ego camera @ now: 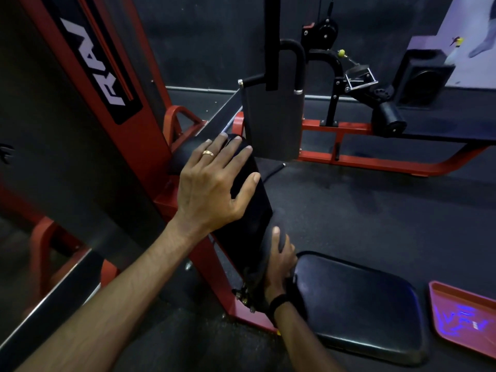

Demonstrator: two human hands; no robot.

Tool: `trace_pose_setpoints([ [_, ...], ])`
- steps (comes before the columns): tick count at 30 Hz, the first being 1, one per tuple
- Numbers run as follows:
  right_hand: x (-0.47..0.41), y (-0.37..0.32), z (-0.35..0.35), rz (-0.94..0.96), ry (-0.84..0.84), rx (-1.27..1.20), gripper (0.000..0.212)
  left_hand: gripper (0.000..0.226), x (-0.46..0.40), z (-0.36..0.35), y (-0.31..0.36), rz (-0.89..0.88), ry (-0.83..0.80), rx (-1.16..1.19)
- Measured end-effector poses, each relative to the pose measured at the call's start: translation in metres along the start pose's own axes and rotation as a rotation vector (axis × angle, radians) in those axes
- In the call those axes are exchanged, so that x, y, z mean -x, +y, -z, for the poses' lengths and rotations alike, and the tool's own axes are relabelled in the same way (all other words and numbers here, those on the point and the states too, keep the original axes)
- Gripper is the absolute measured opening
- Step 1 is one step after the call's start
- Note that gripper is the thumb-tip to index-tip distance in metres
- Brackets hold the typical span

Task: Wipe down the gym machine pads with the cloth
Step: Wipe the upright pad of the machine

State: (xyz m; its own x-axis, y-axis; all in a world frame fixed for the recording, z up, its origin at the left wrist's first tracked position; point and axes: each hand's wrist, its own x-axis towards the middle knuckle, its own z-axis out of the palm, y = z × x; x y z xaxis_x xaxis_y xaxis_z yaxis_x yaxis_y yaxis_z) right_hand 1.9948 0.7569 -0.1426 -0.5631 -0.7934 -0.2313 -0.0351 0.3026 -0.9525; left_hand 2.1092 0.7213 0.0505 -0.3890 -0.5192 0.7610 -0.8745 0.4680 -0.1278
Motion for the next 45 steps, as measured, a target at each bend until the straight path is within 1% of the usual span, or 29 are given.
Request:
trace_pose_setpoints([
  [2,0.007,-0.012,-0.006,0.044,0.031,-0.038,0.088,0.046,0.0,0.0,-0.001,-0.013,0.005,-0.001],
  [5,-0.003,-0.039,-0.011,0.041,0.022,-0.034,0.071,0.04,0.001,0.0,0.0,-0.014,0.019,-0.003],
  [6,-0.01,-0.043,-0.013,0.036,0.005,-0.032,0.072,0.038,0.001,0.0,0.0,-0.01,0.022,-0.001],
  [8,-0.025,-0.045,-0.014,0.015,-0.037,-0.025,0.084,0.034,0.001,0.0,0.0,-0.003,0.023,0.011],
  [9,-0.034,-0.041,-0.015,-0.012,-0.047,-0.009,0.084,0.033,0.001,0.0,0.0,0.0,0.023,0.015],
  [12,-0.06,-0.018,-0.015,-0.043,-0.102,0.163,0.053,0.03,0.001,0.001,0.0,0.013,0.023,0.016],
  [13,-0.068,-0.005,-0.014,-0.067,-0.133,0.193,0.055,0.03,0.001,0.0,0.001,0.015,0.024,0.022],
  [15,-0.07,0.018,-0.009,-0.123,-0.202,0.184,0.08,0.029,0.001,0.0,0.001,0.018,0.022,0.031],
  [16,-0.068,0.032,-0.006,-0.148,-0.206,0.184,0.085,0.029,0.001,0.0,0.001,0.021,0.019,0.035],
  [17,-0.063,0.04,-0.002,-0.172,-0.187,0.171,0.083,0.029,0.001,0.001,0.001,0.024,0.017,0.036],
  [19,-0.048,0.047,0.003,-0.215,-0.089,0.114,0.072,0.03,0.001,0.001,0.002,0.03,0.015,0.04],
  [20,-0.04,0.047,0.004,-0.222,-0.036,0.108,0.072,0.03,0.0,0.001,0.002,0.033,0.017,0.041],
  [22,-0.022,0.039,0.001,-0.222,0.006,0.137,0.085,0.03,0.0,0.001,0.003,0.032,0.017,0.039],
  [24,-0.013,0.024,-0.003,-0.159,0.005,0.149,0.092,0.031,0.001,0.002,0.004,0.024,0.008,0.038],
  [26,-0.017,0.005,-0.01,-0.044,0.001,0.101,0.09,0.032,0.0,0.002,0.003,0.015,0.003,0.033],
  [27,-0.025,-0.006,-0.013,-0.016,-0.008,0.088,0.089,0.032,0.001,0.002,0.003,0.012,0.002,0.031],
  [30,-0.063,-0.016,-0.016,-0.026,-0.078,0.07,0.079,0.032,0.002,0.001,0.002,0.007,0.016,0.025],
  [33,-0.099,0.022,-0.02,-0.04,-0.219,0.198,0.059,0.031,0.001,0.001,0.001,-0.001,0.025,0.029],
  [34,-0.104,0.038,-0.021,-0.072,-0.226,0.221,0.055,0.031,0.002,0.001,0.0,0.0,0.025,0.029],
  [35,-0.107,0.05,-0.019,-0.102,-0.217,0.174,0.056,0.031,0.002,0.0,0.0,-0.002,0.026,0.03],
  [38,-0.095,0.086,-0.011,-0.222,-0.188,0.03,0.079,0.031,0.001,0.0,0.0,-0.008,0.034,0.036],
  [39,-0.091,0.104,-0.01,-0.256,-0.193,0.023,0.079,0.031,0.001,0.0,0.0,-0.009,0.034,0.04],
  [40,-0.087,0.121,-0.01,-0.269,-0.158,0.02,0.081,0.031,0.001,0.0,0.0,-0.008,0.035,0.045],
  [41,-0.086,0.142,-0.012,-0.276,-0.11,0.033,0.087,0.031,0.001,0.0,0.0,-0.006,0.038,0.05],
  [43,-0.065,0.129,-0.012,-0.291,-0.004,0.066,0.105,0.031,0.001,-0.002,0.0,-0.002,0.051,0.045],
  [44,-0.052,0.109,-0.01,-0.313,0.009,0.054,0.107,0.031,0.002,-0.002,0.0,-0.001,0.053,0.046],
  [45,-0.038,0.084,-0.007,-0.301,-0.003,0.053,0.103,0.032,0.003,-0.002,0.0,-0.002,0.052,0.053],
])
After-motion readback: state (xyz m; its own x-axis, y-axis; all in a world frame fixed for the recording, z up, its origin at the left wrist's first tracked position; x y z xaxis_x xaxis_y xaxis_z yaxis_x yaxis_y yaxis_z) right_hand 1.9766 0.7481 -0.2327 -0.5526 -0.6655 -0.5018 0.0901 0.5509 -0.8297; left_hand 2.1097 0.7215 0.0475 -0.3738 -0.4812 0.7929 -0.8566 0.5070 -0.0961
